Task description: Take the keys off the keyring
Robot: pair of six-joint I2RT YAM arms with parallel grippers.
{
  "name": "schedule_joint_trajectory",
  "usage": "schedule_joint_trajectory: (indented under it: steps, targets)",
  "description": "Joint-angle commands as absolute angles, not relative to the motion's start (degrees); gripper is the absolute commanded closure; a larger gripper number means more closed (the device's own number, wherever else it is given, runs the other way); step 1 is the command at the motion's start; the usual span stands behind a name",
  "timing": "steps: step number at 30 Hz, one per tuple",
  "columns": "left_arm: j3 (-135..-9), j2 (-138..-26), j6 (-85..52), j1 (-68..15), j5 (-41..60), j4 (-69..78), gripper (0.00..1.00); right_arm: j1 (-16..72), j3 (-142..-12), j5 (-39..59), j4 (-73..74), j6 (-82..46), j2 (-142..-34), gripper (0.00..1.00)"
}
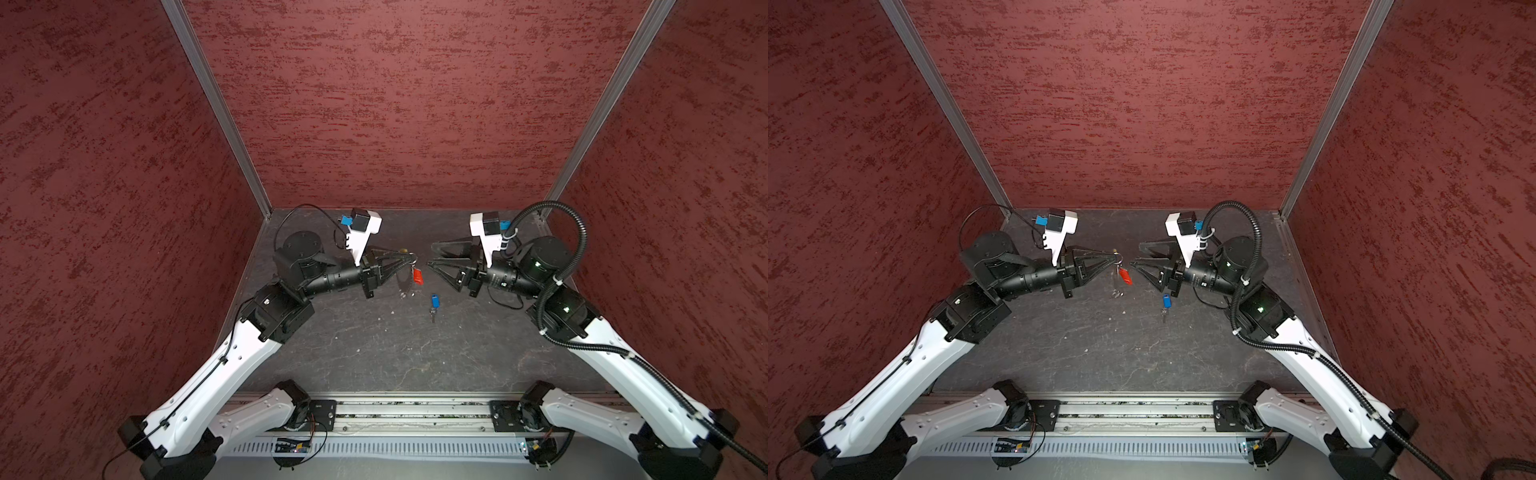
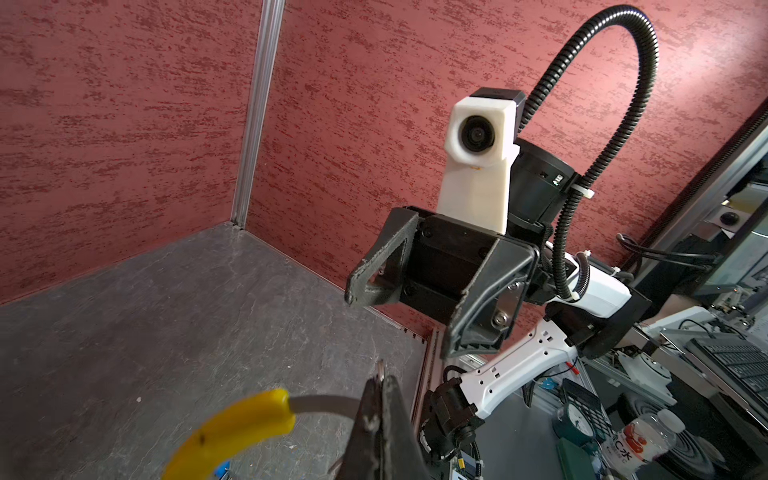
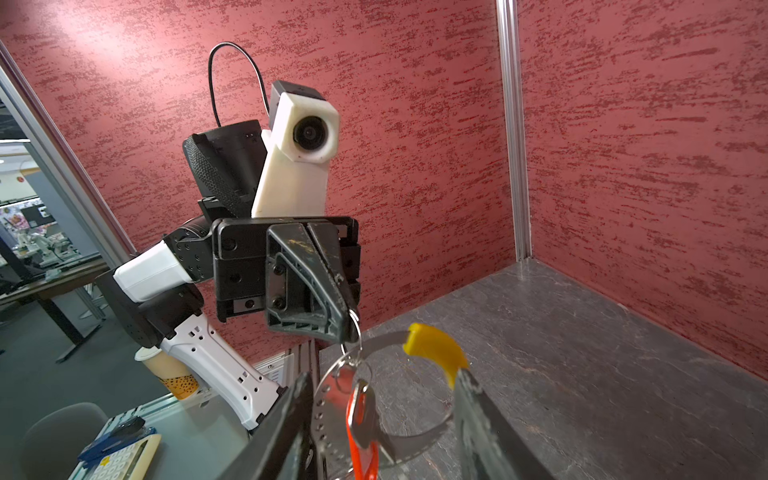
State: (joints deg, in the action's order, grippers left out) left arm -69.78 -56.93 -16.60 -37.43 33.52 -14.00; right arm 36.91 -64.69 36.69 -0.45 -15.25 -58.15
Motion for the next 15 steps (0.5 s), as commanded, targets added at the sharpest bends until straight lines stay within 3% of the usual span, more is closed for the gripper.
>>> schedule_joint_trajectory:
  steps: [1,15]
  targets:
    - [-70.75,-56.01,-14.74,-37.82,31.71,-14.51,1.00,37.09,-64.68,39.68,1.47,-15.41,-58.75,0.44]
    - [-66.37,-53.26,-14.05,-37.79,35.22,-7.74,1.00,40.00,-64.48,41.58,-3.09,-10.52,-61.32,0.45]
